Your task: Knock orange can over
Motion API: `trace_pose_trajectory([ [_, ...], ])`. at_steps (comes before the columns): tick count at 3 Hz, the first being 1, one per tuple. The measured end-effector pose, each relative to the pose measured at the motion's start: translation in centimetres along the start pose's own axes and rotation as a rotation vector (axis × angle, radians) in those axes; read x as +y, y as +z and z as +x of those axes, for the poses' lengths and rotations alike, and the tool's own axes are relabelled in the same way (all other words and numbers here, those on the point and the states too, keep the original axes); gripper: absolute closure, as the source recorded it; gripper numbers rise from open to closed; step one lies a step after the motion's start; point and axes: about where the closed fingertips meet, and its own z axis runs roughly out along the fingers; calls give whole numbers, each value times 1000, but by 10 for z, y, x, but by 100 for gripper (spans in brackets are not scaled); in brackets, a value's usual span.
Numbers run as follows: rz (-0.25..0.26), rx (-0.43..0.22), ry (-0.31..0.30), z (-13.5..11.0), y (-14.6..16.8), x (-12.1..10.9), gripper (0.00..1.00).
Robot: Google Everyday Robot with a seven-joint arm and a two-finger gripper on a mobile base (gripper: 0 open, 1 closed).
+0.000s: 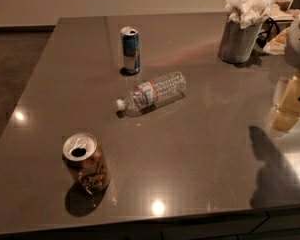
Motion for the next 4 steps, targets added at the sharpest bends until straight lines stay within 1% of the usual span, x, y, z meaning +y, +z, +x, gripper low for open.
trace_pose_trajectory([
  [1,0,0,0,0,0,0,0],
  [2,5,-35,-18,-16,1,2,0],
  [3,-5,-108,-78,-53,13,12,0],
  [4,-34,-194,-156,-97,29,29,0],
])
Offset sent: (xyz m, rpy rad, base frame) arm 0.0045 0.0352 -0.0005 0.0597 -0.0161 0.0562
